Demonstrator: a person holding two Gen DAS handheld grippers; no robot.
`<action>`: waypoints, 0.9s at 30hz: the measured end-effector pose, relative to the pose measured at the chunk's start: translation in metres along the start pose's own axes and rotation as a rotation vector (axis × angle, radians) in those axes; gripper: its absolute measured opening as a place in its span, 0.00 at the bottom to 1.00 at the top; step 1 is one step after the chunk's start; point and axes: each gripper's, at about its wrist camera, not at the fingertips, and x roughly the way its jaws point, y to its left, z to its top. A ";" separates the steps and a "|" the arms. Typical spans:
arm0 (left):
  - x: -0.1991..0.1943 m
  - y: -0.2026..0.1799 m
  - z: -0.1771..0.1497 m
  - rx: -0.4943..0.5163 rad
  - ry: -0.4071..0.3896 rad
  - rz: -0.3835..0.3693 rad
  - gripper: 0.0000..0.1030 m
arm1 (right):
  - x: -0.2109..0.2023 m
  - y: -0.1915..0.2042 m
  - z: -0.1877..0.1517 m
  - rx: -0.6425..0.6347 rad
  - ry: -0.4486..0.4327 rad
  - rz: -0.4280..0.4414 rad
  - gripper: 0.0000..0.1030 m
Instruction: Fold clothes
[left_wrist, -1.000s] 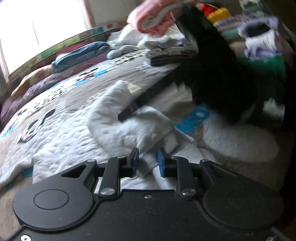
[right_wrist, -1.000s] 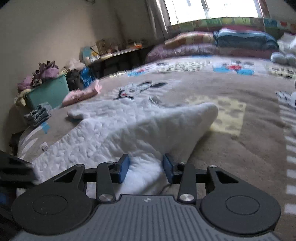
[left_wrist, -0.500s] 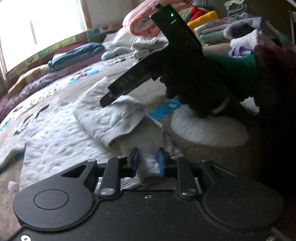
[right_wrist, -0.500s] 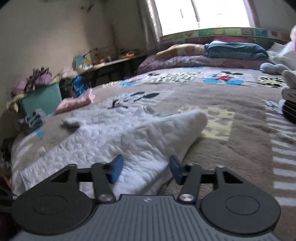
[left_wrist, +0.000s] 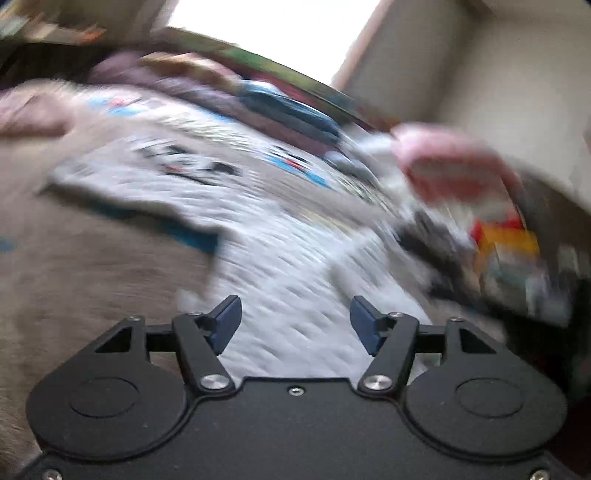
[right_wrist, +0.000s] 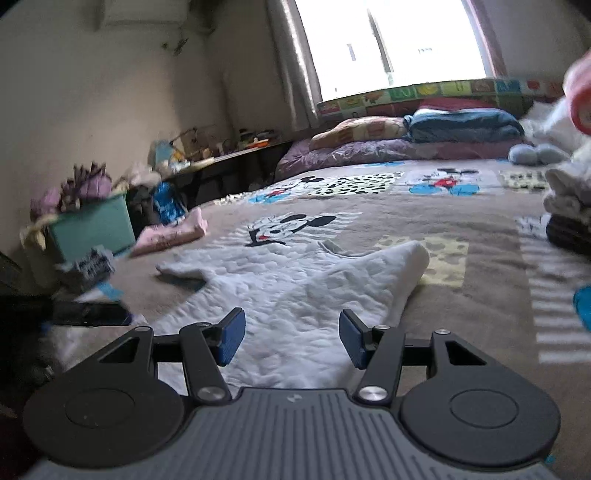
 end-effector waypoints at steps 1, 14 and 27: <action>0.001 0.015 0.008 -0.064 -0.010 0.007 0.63 | -0.001 0.001 0.000 0.006 -0.005 -0.004 0.55; 0.022 0.090 0.061 -0.269 -0.087 -0.051 0.63 | 0.095 -0.041 0.059 -0.180 0.102 -0.094 0.55; 0.027 0.100 0.070 -0.262 -0.057 -0.111 0.63 | 0.132 -0.071 0.024 -0.094 0.167 -0.088 0.57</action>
